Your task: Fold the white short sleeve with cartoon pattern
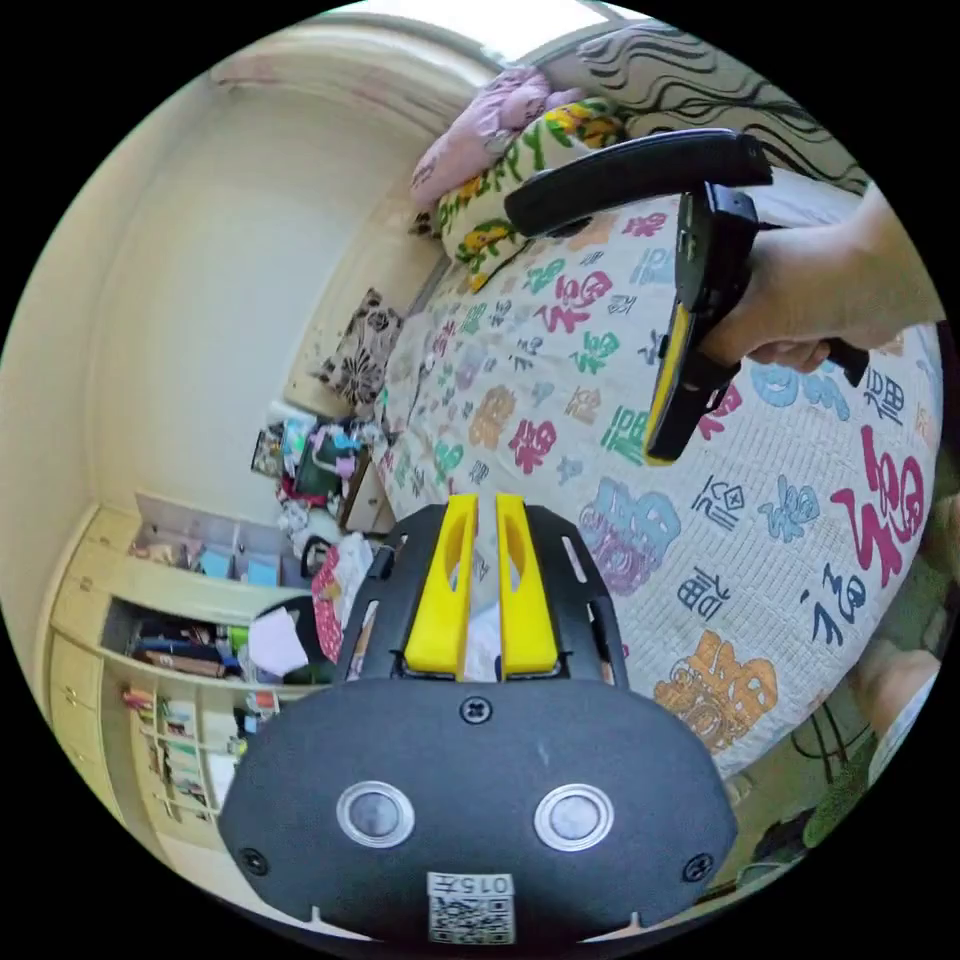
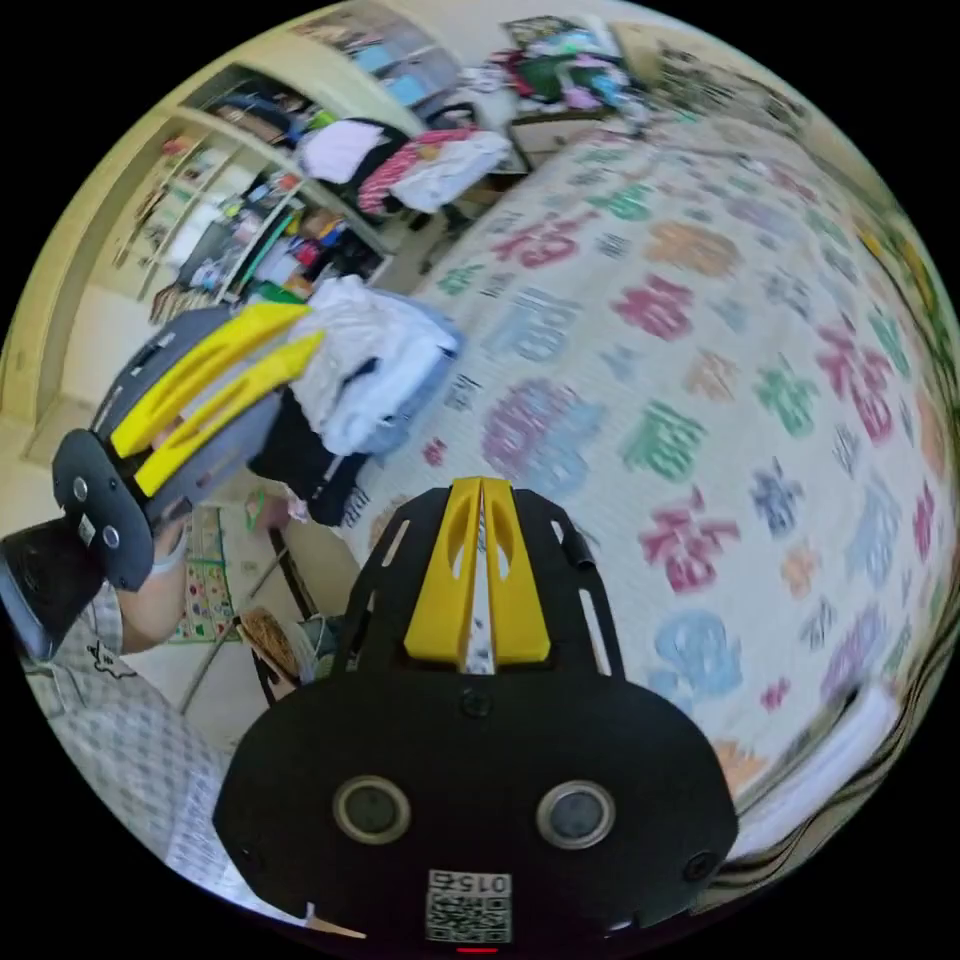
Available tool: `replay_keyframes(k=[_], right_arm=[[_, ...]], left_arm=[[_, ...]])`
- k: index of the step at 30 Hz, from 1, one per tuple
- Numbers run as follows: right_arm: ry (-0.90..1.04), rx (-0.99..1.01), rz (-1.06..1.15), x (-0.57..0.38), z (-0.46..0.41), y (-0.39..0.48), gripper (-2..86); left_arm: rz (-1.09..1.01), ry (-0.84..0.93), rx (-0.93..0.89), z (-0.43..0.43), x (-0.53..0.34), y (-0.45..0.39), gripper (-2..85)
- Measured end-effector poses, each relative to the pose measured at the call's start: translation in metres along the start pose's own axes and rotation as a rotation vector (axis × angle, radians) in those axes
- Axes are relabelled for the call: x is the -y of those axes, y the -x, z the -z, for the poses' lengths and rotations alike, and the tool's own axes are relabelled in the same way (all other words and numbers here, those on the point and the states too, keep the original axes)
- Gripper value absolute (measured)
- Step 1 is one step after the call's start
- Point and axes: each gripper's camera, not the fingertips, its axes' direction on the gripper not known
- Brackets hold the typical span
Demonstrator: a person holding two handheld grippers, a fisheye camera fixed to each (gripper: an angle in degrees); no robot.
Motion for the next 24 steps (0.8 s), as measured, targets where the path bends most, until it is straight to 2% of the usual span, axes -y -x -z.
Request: replay_keyframes(k=[2, 4, 6, 9, 11, 14, 19, 23, 24], right_arm=[[-0.019, -0.036, -0.152, -0.042, 0.036, -0.054, -0.5], [-0.049, -0.059, -0.29, -0.084, 0.071, -0.104, -0.4], [-0.086, -0.107, -0.439, -0.139, 0.117, -0.164, -0.1], [-0.115, -0.222, -0.593, -0.202, 0.172, -0.228, 1.1], [-0.136, -0.292, -0.691, -0.238, 0.203, -0.263, 3.6], [-0.157, -0.387, -0.796, -0.288, 0.243, -0.316, 7.7], [-0.087, -0.42, -0.907, -0.341, 0.263, -0.399, 9.5], [-0.014, -0.209, -1.047, -0.374, 0.248, -0.465, 9.2], [-0.052, -0.183, -1.061, -0.382, 0.253, -0.475, 8.1]], left_arm=[[-0.117, -0.106, -0.021, 0.006, 0.063, -0.036, 1.8], [-0.17, -0.177, -0.043, 0.007, 0.108, -0.061, 2.0], [-0.176, -0.232, -0.14, 0.005, 0.153, -0.082, 2.3], [-0.084, -0.311, -0.468, -0.011, 0.223, -0.109, 3.7], [0.063, -0.363, -0.73, -0.031, 0.271, -0.126, 5.7], [0.075, -0.255, -0.975, -0.065, 0.336, -0.165, 7.5], [0.159, -0.036, -1.231, -0.127, 0.417, -0.226, 7.6], [0.159, 0.153, -1.304, -0.175, 0.466, -0.272, 8.0], [0.147, 0.18, -1.311, -0.18, 0.472, -0.278, 8.1]])
